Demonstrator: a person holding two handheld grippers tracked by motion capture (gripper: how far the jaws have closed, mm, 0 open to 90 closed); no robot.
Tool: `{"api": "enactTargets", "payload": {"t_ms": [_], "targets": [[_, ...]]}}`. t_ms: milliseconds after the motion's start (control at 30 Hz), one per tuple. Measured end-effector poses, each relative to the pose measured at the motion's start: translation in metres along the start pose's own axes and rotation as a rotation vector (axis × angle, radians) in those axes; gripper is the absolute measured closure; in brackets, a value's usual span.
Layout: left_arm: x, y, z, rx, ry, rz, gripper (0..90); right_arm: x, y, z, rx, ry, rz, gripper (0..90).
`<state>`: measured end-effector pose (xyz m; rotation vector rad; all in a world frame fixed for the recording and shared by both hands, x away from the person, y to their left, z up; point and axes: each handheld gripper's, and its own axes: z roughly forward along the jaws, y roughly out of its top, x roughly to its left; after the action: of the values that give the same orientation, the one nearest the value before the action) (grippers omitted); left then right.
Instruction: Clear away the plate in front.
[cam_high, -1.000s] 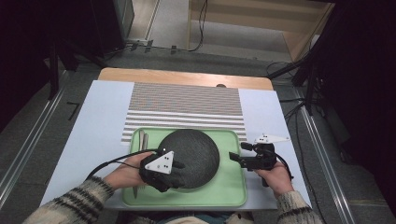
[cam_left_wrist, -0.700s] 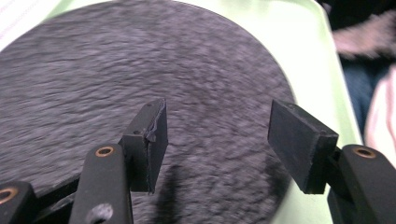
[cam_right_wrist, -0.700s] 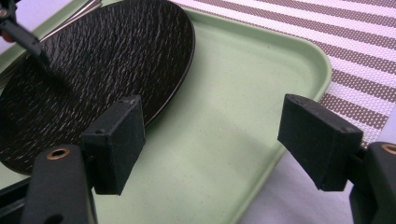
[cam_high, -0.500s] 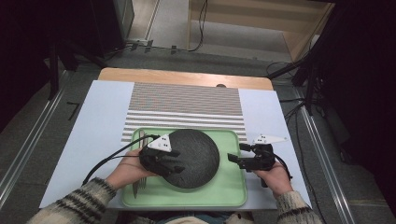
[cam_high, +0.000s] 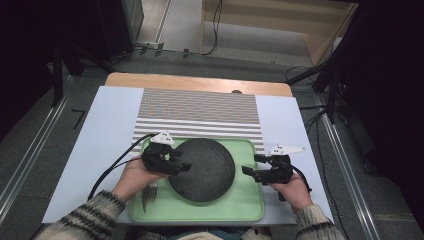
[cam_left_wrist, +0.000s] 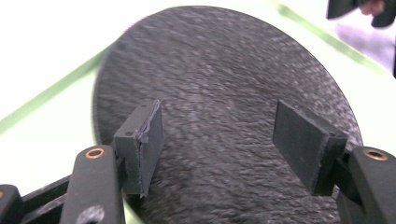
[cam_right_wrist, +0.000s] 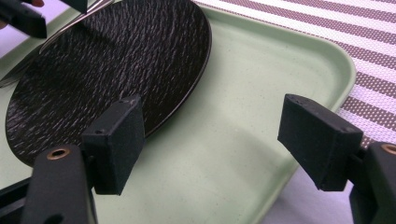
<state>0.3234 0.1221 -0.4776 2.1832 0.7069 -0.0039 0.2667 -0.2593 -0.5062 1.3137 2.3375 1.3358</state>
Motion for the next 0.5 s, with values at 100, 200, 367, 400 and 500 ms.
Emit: {"api": "enactTargets", "payload": {"t_ms": [100, 200, 367, 400, 500], "targets": [[0.004, 0.000, -0.007, -0.016, 0.027, -0.025, 34.1, 0.001, 0.000, 0.000, 0.001, 0.006, -0.003, 20.9], [0.009, -0.003, -0.015, -0.036, 0.060, -0.041, 34.0, 0.001, 0.000, 0.001, 0.007, 0.009, -0.007, 20.9], [0.019, -0.009, -0.028, -0.060, 0.085, -0.090, 34.0, 0.002, 0.000, 0.001, 0.008, 0.016, -0.009, 20.9], [0.021, -0.010, -0.031, -0.067, 0.093, -0.097, 34.0, 0.002, 0.000, 0.001, 0.008, 0.017, -0.011, 20.9], [0.025, -0.014, -0.038, -0.088, 0.110, -0.121, 34.0, 0.002, 0.000, 0.002, 0.012, 0.019, -0.013, 20.9]]}}
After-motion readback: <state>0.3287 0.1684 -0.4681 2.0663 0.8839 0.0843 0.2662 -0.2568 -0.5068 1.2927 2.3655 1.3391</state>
